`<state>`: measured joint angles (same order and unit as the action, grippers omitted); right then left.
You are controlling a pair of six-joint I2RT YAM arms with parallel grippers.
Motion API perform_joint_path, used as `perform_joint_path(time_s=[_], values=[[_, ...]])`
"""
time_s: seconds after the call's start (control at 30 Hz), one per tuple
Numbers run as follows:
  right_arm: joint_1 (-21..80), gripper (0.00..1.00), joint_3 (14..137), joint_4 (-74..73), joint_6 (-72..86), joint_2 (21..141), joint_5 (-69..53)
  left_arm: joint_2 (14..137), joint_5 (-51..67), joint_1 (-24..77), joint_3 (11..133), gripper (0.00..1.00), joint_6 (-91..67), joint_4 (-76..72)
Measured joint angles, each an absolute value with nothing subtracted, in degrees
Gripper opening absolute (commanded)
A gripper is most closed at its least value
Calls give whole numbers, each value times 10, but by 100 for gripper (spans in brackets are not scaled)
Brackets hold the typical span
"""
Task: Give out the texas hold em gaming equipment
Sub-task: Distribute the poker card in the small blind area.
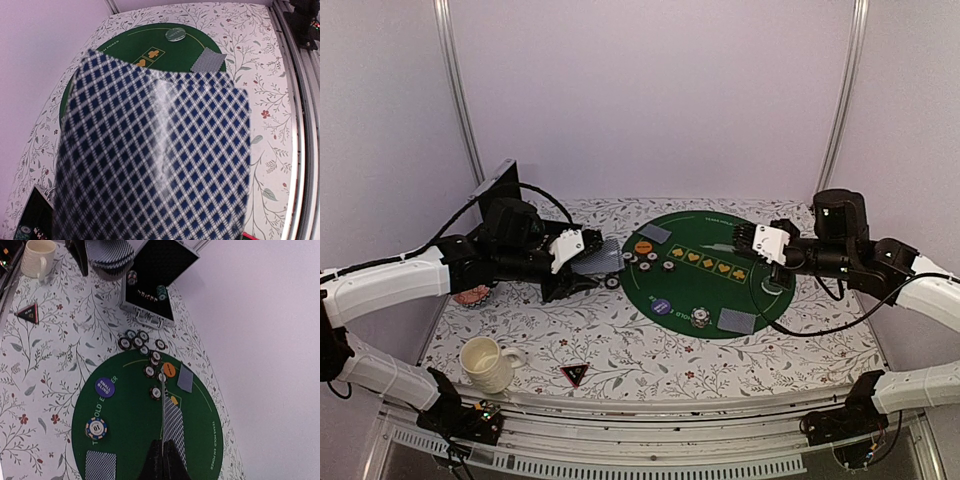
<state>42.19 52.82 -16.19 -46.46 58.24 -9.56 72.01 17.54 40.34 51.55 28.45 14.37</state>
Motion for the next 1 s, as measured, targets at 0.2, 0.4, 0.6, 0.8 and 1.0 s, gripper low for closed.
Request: perform_joint_path(time_s=[0.2, 0.4, 0.6, 0.8, 1.0], values=[[382, 1, 458, -225, -523, 588, -59, 720, 176, 403, 515, 39, 284, 144], [357, 1, 399, -225, -616, 627, -61, 720, 178, 403, 515, 39, 284, 144], [325, 1, 386, -175, -691, 704, -78, 720, 181, 403, 515, 39, 284, 144], [318, 2, 373, -127, -734, 750, -103, 720, 185, 403, 515, 39, 284, 144], [318, 3, 364, -110, -763, 756, -126, 720, 185, 403, 515, 40, 284, 144]])
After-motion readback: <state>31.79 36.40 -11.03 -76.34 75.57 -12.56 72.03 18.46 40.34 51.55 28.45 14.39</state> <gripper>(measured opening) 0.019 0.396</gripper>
